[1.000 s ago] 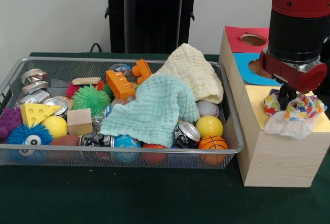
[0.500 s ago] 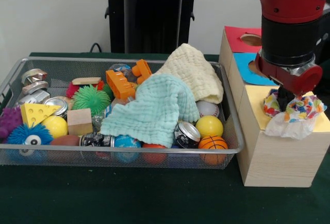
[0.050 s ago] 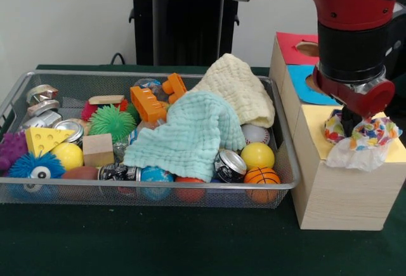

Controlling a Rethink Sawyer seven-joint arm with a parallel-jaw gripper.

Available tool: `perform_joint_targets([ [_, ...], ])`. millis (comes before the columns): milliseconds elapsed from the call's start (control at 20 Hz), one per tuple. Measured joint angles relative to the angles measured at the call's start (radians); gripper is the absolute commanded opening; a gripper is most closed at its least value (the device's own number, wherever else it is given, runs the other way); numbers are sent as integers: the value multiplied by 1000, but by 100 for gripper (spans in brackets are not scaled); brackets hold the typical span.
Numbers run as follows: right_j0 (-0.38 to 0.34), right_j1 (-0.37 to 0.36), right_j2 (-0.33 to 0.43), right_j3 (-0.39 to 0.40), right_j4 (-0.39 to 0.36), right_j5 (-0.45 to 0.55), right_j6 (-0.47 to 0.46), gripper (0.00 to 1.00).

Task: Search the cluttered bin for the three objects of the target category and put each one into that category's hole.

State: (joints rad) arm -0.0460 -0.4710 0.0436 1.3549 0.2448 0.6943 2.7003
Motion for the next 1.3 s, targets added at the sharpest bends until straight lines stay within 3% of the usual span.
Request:
perform_joint_targets([
  [850,74,2,-40,-1,0,39,0,0],
  [1300,208,79,-198,-77,0,-24,0,0],
])
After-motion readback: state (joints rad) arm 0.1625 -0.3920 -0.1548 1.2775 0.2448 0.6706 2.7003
